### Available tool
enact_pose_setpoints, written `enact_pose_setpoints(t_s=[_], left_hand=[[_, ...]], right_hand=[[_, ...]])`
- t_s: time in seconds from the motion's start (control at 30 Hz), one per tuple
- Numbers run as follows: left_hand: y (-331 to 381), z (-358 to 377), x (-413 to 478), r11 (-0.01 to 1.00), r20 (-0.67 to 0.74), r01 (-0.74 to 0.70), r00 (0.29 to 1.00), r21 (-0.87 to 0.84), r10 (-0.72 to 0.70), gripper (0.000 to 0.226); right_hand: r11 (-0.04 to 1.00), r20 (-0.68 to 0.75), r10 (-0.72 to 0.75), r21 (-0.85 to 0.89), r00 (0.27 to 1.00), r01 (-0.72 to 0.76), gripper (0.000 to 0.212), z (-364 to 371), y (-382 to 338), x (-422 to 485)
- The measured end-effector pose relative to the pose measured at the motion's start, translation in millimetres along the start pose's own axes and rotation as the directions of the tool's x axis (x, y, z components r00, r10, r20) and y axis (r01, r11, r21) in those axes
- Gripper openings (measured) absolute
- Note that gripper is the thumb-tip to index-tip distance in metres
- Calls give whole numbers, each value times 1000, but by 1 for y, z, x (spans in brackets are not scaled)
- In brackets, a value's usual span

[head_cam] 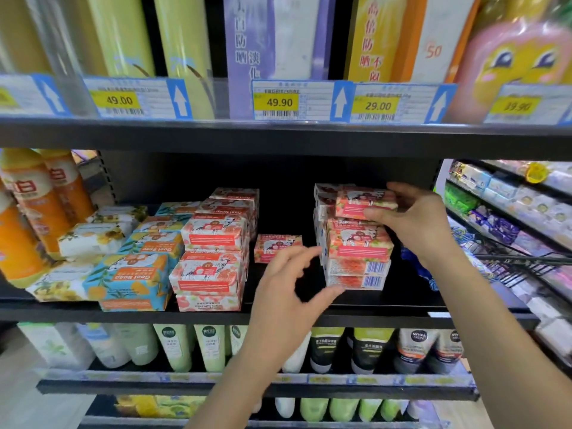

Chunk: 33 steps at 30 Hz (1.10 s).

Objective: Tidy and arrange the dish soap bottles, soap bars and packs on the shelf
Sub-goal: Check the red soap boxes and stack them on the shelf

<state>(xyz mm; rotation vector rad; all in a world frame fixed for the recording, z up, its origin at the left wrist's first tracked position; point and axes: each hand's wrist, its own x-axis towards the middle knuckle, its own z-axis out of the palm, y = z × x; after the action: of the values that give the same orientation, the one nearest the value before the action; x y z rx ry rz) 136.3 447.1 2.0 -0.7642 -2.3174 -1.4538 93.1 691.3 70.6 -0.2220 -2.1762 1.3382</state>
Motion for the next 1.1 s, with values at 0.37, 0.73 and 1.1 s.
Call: enact_pose_setpoints(t_s=[0.37, 0.73, 1.1], left_hand=[[-8, 25, 80, 984, 158, 28, 986, 179, -56, 90], [-4, 25, 81, 975, 95, -24, 995, 222, 3, 83], [14, -16, 30, 991, -9, 118, 993, -62, -119, 65]], right_hand=[[994, -105, 17, 111, 994, -6, 74, -28, 16, -23], [991, -113, 24, 130, 993, -9, 76, -33, 22, -33], [993, -140, -3, 117, 990, 19, 73, -41, 1, -63]])
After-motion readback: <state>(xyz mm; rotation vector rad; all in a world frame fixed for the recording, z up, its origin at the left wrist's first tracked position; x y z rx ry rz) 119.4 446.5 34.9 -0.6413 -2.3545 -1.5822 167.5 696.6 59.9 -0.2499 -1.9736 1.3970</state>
